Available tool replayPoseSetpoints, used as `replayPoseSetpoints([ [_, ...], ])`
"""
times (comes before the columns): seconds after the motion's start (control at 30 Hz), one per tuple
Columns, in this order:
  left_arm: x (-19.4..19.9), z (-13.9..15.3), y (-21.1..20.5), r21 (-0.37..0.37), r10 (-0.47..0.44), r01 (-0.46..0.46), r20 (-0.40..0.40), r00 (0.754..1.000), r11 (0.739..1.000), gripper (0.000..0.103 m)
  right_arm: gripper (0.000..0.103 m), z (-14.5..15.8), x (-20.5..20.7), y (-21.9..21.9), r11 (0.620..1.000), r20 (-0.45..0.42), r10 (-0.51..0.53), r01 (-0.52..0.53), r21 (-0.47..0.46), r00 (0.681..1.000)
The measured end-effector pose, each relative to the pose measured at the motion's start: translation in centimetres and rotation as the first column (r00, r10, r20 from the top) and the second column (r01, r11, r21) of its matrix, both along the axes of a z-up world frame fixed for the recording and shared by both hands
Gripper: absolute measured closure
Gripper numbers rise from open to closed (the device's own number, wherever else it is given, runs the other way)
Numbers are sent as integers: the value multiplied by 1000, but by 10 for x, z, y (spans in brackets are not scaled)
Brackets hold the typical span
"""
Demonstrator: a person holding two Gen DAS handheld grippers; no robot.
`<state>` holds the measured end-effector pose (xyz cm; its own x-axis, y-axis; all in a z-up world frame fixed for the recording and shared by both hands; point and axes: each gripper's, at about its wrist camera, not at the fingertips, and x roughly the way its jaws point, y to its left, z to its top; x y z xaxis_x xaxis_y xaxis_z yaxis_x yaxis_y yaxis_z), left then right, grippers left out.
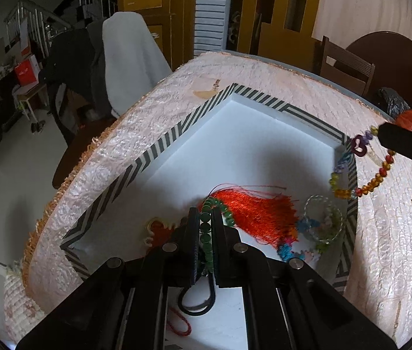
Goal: Organize jewelry
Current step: 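Lower the green bracelet and orange bead strand into the tray with both tools, then open both tools to release the bracelet and bead strand in the tray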
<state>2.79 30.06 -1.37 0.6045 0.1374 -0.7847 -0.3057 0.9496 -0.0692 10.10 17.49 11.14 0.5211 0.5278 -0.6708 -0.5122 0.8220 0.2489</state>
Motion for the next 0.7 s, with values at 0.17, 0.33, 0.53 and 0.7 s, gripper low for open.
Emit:
replayPoseSetpoints([
  [0.17, -6, -8, 5, -8, 13, -14, -10, 1000, 1000, 75, 94, -15, 3, 20, 1000, -33, 25, -25, 4, 999],
  [0.33, -10, -15, 5, -11, 17, -17, -21, 1000, 1000, 75, 94, -31, 1, 30, 999, -56, 43, -43, -7, 998],
  [0.53, -10, -14, -1, 6, 10, -9, -21, 1000, 1000, 75, 94, -38, 1, 27, 999, -61, 33, -34, -10, 998],
  [0.7, -6, -17, -5, 14, 6, -5, -30, 1000, 1000, 75, 94, -44, 2, 27, 999, -68, 29, -30, -23, 997],
])
